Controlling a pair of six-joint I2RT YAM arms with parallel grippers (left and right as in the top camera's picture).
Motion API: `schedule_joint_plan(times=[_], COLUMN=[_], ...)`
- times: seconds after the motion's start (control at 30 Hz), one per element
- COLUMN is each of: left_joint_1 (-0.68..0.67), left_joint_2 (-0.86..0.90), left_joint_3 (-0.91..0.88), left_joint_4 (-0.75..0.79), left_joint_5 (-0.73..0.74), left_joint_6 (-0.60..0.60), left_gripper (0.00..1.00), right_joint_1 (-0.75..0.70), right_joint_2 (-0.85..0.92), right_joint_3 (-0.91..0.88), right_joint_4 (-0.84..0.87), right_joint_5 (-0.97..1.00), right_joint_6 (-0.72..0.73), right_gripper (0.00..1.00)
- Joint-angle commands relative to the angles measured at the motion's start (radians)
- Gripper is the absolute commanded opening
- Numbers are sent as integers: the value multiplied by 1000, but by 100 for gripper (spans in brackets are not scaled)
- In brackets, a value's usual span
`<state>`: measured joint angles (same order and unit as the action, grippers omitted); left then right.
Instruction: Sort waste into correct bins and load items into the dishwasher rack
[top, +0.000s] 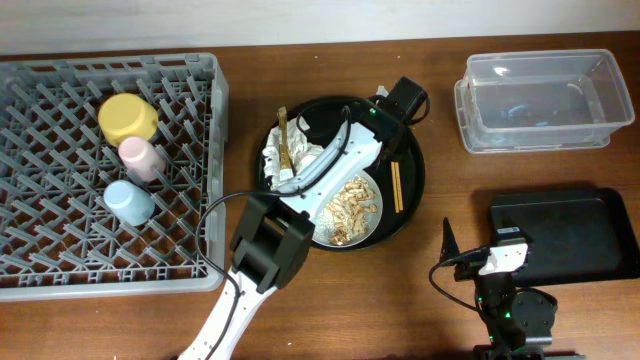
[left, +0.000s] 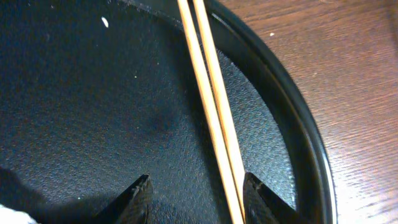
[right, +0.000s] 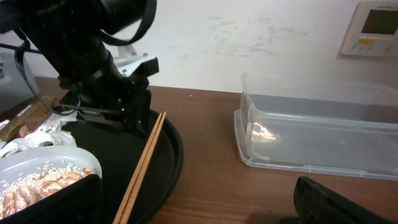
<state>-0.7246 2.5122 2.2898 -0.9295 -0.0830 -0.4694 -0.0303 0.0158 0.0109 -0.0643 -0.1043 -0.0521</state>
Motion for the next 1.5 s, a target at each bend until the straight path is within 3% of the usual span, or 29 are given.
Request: schedule_joint_plan(times=[0.0, 0.43, 0.83, 1.27, 1.47], left_joint_1=[-2, -2, -1, 8, 17], left_joint_2=[70, 74, 124, 126, 125], left_joint_3=[2, 2, 2, 5, 95], left_joint_4=[2, 28, -3, -32, -106], left_joint_5=[-19, -20, -19, -19, -19], left_joint_6=[-16, -16, -42, -41, -41], left_gripper=[46, 46, 38, 1, 1], right_joint_1=[-3, -3, -3, -3, -3], right_joint_2=[-7, -7, -7, -7, -7], right_joint_3=[-5, -5, -5, -5, -5], right_joint_4=[-7, -7, -7, -7, -7], right_joint_5=[5, 5, 5, 5, 5], right_joint_6=[0, 0, 0, 0, 0], right_gripper=[98, 98, 98, 98, 98])
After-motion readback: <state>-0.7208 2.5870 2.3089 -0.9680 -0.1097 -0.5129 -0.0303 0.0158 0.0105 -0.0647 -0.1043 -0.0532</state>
